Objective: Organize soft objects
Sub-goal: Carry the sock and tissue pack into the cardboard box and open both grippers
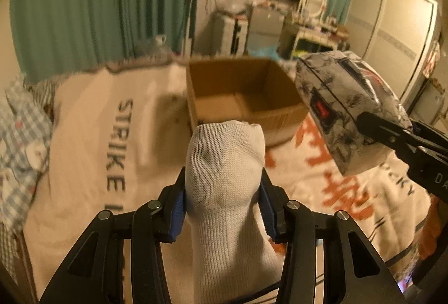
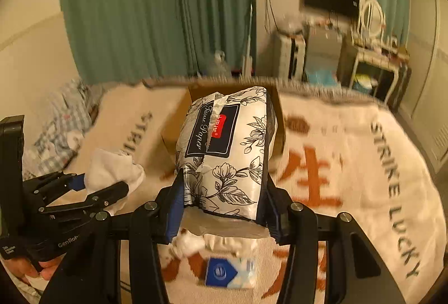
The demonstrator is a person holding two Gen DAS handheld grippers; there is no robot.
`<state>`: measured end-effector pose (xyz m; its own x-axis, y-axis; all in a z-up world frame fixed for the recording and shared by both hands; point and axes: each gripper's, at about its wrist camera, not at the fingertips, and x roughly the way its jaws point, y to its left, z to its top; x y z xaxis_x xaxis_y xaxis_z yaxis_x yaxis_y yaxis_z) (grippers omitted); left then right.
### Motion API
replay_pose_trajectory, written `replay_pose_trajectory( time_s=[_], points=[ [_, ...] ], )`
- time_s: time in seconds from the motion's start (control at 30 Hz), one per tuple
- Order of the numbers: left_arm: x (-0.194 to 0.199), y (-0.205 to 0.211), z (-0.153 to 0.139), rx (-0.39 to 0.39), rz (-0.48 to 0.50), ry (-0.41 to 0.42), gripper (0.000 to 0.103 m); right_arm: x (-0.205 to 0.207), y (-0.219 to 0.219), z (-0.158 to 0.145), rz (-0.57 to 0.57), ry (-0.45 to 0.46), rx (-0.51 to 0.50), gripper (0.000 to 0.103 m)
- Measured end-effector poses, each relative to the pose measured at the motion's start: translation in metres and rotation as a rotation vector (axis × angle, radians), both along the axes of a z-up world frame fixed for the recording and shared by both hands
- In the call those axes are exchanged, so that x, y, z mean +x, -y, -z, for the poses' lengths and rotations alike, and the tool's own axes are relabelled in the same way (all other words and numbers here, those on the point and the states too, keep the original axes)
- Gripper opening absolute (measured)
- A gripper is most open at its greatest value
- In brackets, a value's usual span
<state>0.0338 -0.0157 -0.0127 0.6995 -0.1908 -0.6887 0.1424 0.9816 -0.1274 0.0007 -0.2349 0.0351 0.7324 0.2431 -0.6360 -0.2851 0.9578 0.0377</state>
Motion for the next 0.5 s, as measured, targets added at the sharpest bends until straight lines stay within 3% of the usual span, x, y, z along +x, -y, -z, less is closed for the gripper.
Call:
replay_pose_trajectory(
  time_s=[0.27, 0.4, 0.5],
  points=[
    [0.046, 0.004, -0.054, 0.005, 0.028, 0.129, 0.044, 0.039, -0.006, -0.061, -0.073, 0.139, -0.03, 0.049],
    [0.084, 0.003, -0.055, -0.006, 0.012, 0.151, 0.044, 0.075, -0.006, -0.072, -0.075, 0.173, -0.051, 0.049],
    [0.118, 0.004, -0.044, -0.009, 0.009, 0.138, 0.044, 0.107, -0.007, -0.064, -0.075, 0.162, -0.054, 0.049]
  ],
)
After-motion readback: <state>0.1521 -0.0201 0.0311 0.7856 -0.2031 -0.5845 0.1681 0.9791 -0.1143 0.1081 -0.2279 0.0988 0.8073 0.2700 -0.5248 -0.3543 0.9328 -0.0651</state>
